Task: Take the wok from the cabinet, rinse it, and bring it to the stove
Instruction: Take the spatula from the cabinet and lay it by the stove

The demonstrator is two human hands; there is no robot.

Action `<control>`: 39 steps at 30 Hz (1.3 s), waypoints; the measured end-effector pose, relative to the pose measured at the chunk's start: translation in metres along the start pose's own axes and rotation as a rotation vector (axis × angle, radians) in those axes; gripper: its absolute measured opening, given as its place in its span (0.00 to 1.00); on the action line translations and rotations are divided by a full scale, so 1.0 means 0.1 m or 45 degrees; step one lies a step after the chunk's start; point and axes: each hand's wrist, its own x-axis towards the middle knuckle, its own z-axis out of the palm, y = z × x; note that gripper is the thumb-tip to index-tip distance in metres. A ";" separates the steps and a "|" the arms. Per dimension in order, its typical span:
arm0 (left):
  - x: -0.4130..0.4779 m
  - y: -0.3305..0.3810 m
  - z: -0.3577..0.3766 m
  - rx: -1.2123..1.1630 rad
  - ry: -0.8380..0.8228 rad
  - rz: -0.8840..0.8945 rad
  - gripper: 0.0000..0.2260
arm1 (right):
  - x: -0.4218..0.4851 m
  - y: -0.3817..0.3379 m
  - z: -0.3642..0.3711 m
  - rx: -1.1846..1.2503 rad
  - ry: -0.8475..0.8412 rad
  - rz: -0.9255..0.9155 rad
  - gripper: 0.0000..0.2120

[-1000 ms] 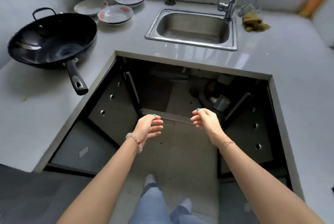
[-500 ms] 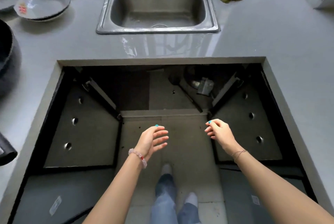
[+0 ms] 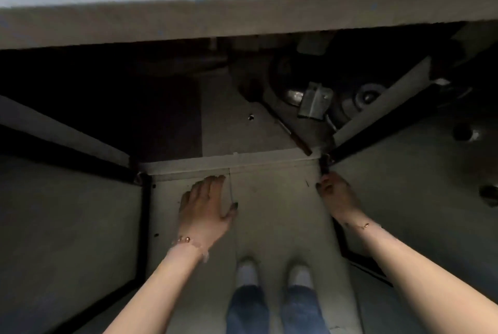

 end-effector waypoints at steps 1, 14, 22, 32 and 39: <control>0.09 -0.03 0.19 0.088 0.020 0.054 0.29 | 0.15 0.12 0.14 -0.115 -0.012 -0.040 0.11; 1.03 -0.23 2.12 0.259 0.048 0.161 0.31 | 1.93 1.08 1.23 -0.459 0.012 -0.226 0.25; 1.45 -0.31 2.67 0.309 0.011 0.210 0.28 | 2.86 1.31 1.54 -0.384 0.141 -0.323 0.24; 1.68 -0.31 2.94 0.294 0.024 0.235 0.28 | 3.24 1.30 1.62 -0.566 0.225 -0.290 0.14; 1.31 -0.27 2.63 0.256 0.028 0.215 0.28 | 2.83 0.86 1.65 -0.200 -0.098 -0.111 0.15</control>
